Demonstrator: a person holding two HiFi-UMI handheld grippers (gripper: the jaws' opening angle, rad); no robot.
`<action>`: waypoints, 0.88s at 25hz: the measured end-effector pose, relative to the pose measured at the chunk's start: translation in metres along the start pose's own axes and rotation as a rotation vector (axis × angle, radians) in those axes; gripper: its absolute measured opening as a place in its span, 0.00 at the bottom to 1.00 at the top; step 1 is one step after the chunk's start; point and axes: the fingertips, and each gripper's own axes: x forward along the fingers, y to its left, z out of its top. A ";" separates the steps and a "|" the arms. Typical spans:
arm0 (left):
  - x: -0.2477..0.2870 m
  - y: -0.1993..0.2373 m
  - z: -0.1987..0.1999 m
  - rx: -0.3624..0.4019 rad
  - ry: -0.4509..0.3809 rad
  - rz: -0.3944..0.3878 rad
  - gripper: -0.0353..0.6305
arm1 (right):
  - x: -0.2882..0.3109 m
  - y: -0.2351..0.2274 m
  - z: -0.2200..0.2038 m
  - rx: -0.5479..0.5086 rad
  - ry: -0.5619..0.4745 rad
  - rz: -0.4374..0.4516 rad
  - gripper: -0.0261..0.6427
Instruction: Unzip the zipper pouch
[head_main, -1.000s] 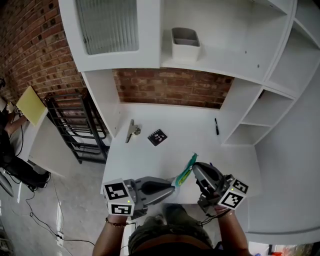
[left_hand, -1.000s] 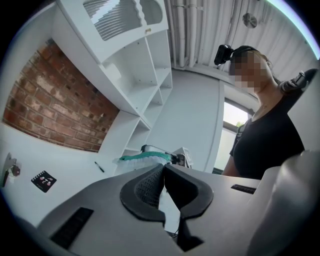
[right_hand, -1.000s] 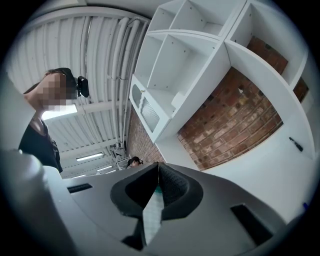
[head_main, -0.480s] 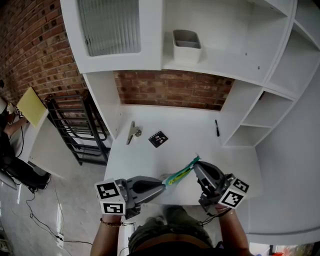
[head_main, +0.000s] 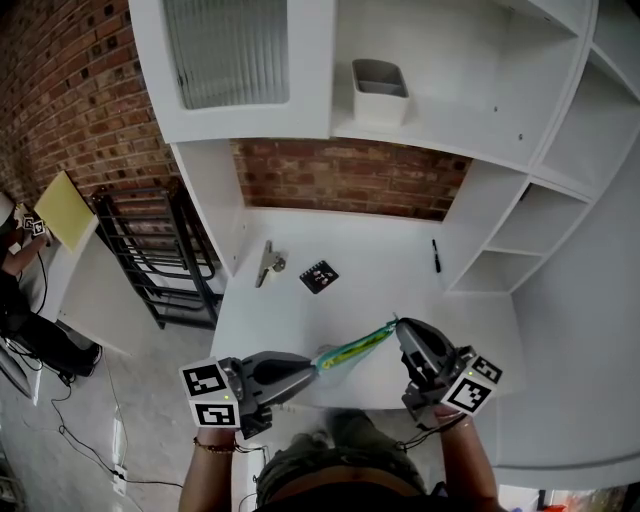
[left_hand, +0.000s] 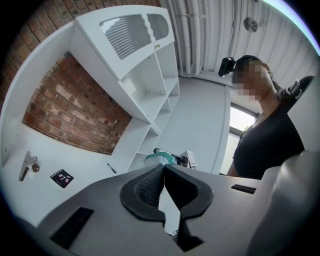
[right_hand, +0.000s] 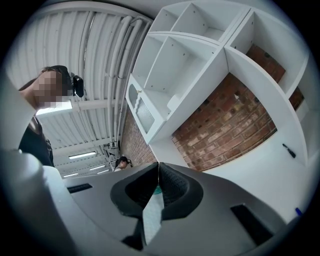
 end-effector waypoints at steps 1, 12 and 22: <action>-0.003 0.001 0.000 -0.005 -0.006 0.005 0.06 | -0.001 -0.001 0.001 -0.003 0.000 -0.004 0.05; -0.018 0.005 0.003 -0.009 -0.034 0.024 0.06 | -0.005 -0.010 0.004 0.000 -0.024 -0.029 0.05; -0.017 0.010 0.013 -0.015 -0.073 -0.002 0.06 | 0.002 -0.016 -0.007 -0.004 -0.010 -0.091 0.05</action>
